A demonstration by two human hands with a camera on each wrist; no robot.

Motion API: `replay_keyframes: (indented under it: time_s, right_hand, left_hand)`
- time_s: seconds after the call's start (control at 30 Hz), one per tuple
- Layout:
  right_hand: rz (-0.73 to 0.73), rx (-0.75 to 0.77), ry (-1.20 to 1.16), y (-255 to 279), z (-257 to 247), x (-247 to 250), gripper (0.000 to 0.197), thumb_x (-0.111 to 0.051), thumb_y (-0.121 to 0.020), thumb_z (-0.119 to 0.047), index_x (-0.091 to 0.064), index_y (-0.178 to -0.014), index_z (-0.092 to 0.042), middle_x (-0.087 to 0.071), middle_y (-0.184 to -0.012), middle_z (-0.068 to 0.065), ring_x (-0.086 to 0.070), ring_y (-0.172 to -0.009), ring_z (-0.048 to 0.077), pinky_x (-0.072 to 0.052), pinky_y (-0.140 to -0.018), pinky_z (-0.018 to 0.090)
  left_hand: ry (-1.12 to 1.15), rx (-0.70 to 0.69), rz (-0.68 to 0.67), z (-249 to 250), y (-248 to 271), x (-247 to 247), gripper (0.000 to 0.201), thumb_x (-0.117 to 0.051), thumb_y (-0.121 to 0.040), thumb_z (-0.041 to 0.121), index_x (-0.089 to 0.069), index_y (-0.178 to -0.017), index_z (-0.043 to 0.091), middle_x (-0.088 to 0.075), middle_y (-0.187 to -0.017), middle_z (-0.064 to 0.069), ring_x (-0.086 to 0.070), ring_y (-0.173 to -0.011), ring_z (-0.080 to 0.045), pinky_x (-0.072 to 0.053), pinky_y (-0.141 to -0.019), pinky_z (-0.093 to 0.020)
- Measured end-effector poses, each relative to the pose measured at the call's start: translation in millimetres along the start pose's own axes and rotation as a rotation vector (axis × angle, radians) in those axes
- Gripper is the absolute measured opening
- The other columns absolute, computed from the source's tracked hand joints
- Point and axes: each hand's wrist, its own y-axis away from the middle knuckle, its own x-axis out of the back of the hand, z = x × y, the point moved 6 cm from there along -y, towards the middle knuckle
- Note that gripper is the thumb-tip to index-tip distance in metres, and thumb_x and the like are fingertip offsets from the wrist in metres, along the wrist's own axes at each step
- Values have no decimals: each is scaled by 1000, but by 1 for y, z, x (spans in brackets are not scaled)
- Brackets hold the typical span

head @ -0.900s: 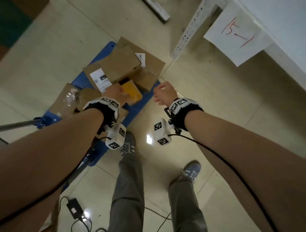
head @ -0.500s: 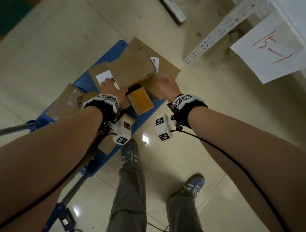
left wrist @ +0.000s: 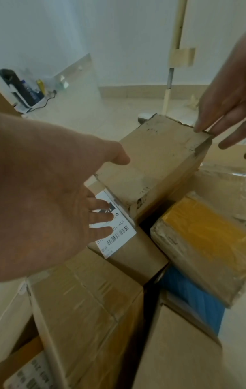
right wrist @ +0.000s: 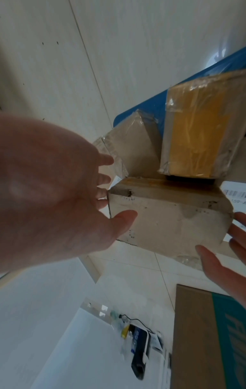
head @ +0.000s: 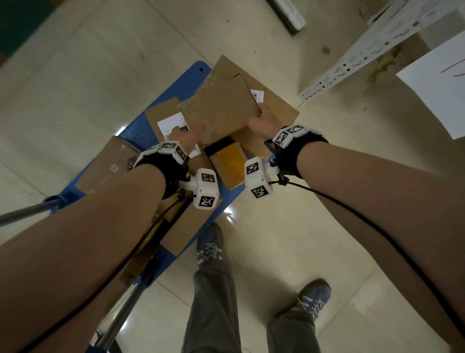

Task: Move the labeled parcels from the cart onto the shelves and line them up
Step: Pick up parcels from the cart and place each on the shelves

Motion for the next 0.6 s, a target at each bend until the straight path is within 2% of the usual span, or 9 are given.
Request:
replay_keyframes:
  time_s: [0.07, 0.13, 0.17, 0.23, 0.3, 0.43, 0.5, 0.53, 0.6]
  right_hand:
    - [5, 7, -8, -8, 5, 0, 73, -65, -84, -15, -36, -151, -9, -54, -141, 7, -55, -124, 26, -49, -94, 33]
    - [31, 4, -32, -21, 17, 5, 86, -63, -74, -21, -33, -153, -11, -52, -145, 7, -54, -127, 27, -50, -99, 36]
    - [35, -2, -25, -11, 14, 6, 82, -63, -76, -20, -37, -152, -10, -53, -144, 6, -54, -125, 25, -51, -96, 31]
    - [42, 10, 23, 4, 10, 10, 54, -62, -88, -13, -51, -140, -7, -58, -130, 3, -56, -110, 19, -47, -70, 8]
    - [43, 34, 57, 6, 14, 15, 31, -59, -93, -9, -62, -124, -6, -56, -112, 2, -53, -89, 13, -35, -45, 1]
    - [84, 79, -6, 24, 18, 25, 16, -57, -93, -13, -69, -100, -5, -60, -89, 5, -51, -74, 15, -38, -52, 12]
    - [106, 81, -76, 39, 20, 32, 11, -55, -90, -20, -60, -85, -12, -50, -77, 10, -46, -71, 21, -37, -62, 24]
    - [124, 78, -111, 47, 21, 38, 12, -55, -89, -23, -57, -83, -13, -47, -77, 12, -45, -71, 22, -36, -66, 29]
    - [155, 53, -205, 66, 24, 54, 33, -56, -87, -33, -59, -82, -1, -54, -79, 22, -54, -72, 32, -47, -70, 40]
  left_hand:
    - [68, 17, -80, -2, 0, -9, 66, -67, -76, 58, -60, -121, 11, -58, -107, -2, -54, -92, -18, -47, -95, -38]
    - [121, 5, -118, -2, 4, -16, 59, -64, -87, 48, -54, -131, 10, -52, -110, -2, -53, -92, -18, -48, -89, -40]
    - [127, -11, -130, -1, 7, -17, 60, -63, -88, 46, -51, -135, 10, -50, -113, -2, -53, -93, -18, -48, -87, -40]
    - [129, -35, -119, 1, 11, -17, 60, -61, -90, 46, -50, -137, 12, -51, -114, -2, -52, -99, -20, -47, -91, -42]
    - [157, -51, -114, 6, 22, -16, 58, -59, -91, 46, -51, -137, 11, -56, -121, -6, -51, -101, -20, -46, -91, -42]
    - [200, -82, -73, 15, 43, -11, 55, -58, -93, 44, -51, -136, 11, -52, -142, -12, -51, -105, -21, -44, -90, -40]
    - [214, -85, -59, 19, 55, -10, 59, -57, -91, 48, -50, -137, 12, -51, -143, -12, -55, -120, -27, -45, -95, -43]
    - [233, -90, -57, 21, 64, -10, 62, -57, -90, 51, -49, -138, 12, -50, -144, -12, -52, -128, -30, -45, -97, -44]
    - [253, -117, -49, 28, 86, -13, 64, -55, -91, 53, -45, -141, 13, -49, -145, -11, -49, -132, -31, -45, -100, -45]
